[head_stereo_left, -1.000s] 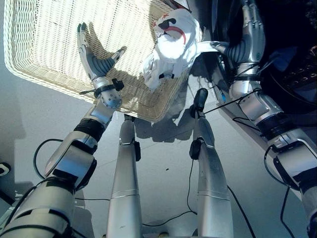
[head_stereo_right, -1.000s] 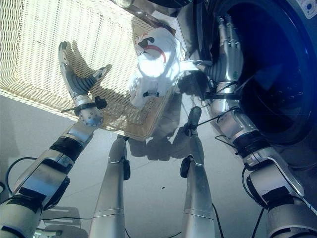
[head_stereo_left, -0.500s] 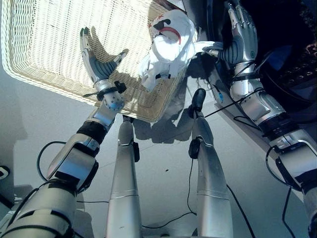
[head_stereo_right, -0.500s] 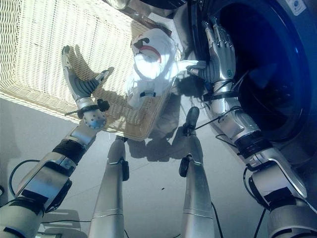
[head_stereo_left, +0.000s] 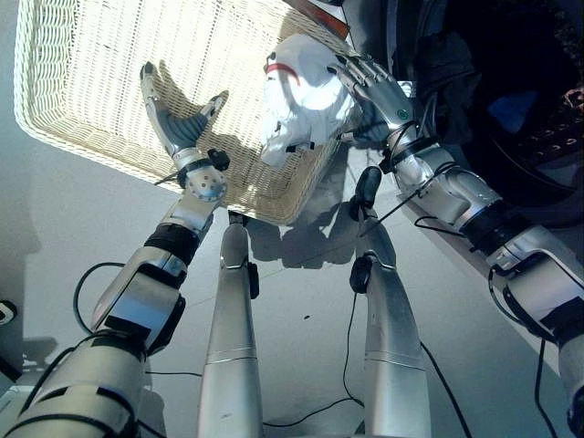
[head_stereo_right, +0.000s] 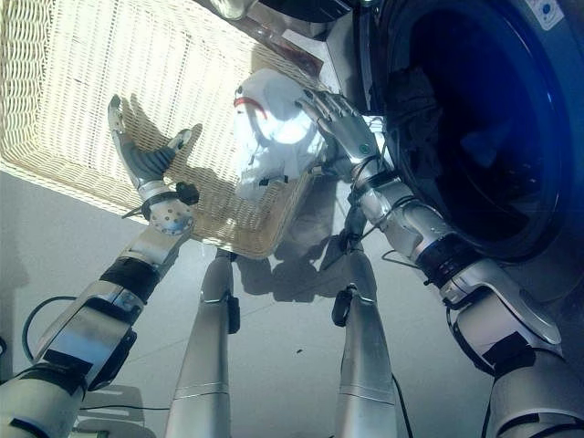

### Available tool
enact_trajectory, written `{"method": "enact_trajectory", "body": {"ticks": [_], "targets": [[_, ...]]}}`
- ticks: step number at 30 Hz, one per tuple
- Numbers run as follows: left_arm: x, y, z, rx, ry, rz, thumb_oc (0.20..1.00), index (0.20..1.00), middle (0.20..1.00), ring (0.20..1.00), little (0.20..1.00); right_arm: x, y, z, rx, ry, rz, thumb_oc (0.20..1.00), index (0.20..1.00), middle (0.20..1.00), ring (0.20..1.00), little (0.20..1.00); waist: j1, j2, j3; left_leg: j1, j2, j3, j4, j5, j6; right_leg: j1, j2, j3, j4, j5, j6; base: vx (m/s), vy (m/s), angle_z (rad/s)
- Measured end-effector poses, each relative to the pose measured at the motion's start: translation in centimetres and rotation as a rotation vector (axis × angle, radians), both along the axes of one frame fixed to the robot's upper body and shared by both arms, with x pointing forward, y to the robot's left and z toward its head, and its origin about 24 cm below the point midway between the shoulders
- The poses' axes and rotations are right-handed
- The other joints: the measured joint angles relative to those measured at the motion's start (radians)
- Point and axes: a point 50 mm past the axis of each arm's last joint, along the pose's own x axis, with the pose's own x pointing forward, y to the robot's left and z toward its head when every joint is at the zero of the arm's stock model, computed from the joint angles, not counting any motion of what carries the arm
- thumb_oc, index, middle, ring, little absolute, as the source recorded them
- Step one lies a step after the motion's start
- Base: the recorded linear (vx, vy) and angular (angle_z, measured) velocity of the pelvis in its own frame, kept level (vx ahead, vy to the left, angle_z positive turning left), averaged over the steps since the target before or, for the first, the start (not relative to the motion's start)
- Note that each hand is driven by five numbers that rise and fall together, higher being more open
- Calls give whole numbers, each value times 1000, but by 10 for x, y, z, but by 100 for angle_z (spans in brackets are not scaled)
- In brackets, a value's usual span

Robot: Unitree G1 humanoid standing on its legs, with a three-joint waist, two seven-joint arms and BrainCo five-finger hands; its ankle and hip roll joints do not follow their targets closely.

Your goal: Put the clothes into the washing machine.

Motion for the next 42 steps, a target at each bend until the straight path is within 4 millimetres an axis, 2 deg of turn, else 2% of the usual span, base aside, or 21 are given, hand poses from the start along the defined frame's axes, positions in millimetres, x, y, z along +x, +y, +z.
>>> {"method": "enact_trajectory", "body": {"ticks": [28, 30, 34, 36, 42], "targets": [[1, -8, 0, 15, -1, -22, 1000, 1000, 1000, 1000, 1000, -2, -1, 4, 23, -82, -12, 1000, 1000, 1000, 1000, 1000, 21, 0, 0, 2, 1, 0, 4, 2, -1, -6, 1, 3, 18, -3, -3, 0, 0, 0], [1, -9, -1, 10, -4, -17, 1000, 1000, 1000, 1000, 1000, -4, 0, 6, 49, -126, 9, 1000, 1000, 1000, 1000, 1000, 21, 0, 0, 1, 1, 0, 4, 2, -2, -8, 0, 3, 19, -3, -3, 0, 0, 0], [0, -11, -6, -2, 1, -14, 1000, 1000, 1000, 1000, 1000, -24, 24, 14, 112, -284, 183, 1000, 1000, 1000, 1000, 1000, 23, 2, 1, -2, 0, -1, 4, 2, -2, -11, -1, 3, 21, -8, -2, 0, 0, 0], [0, -13, -6, -7, 0, -15, 1000, 1000, 1000, 1000, 1000, -27, 29, 15, 138, -319, 218, 1000, 1000, 1000, 1000, 1000, 23, 2, 1, -2, -2, -3, 5, 2, -2, -12, -2, 3, 27, -12, -2, -4, -2, 2], [-2, -16, -9, 24, -7, -21, 1000, 1000, 1000, 1000, 1000, -37, 30, 25, 210, -443, 284, 1000, 1000, 1000, 1000, 1000, 24, 2, 1, -5, -6, -9, 6, 1, -2, -15, -7, 2, 35, -20, 1, -2, 1, 2]]}}
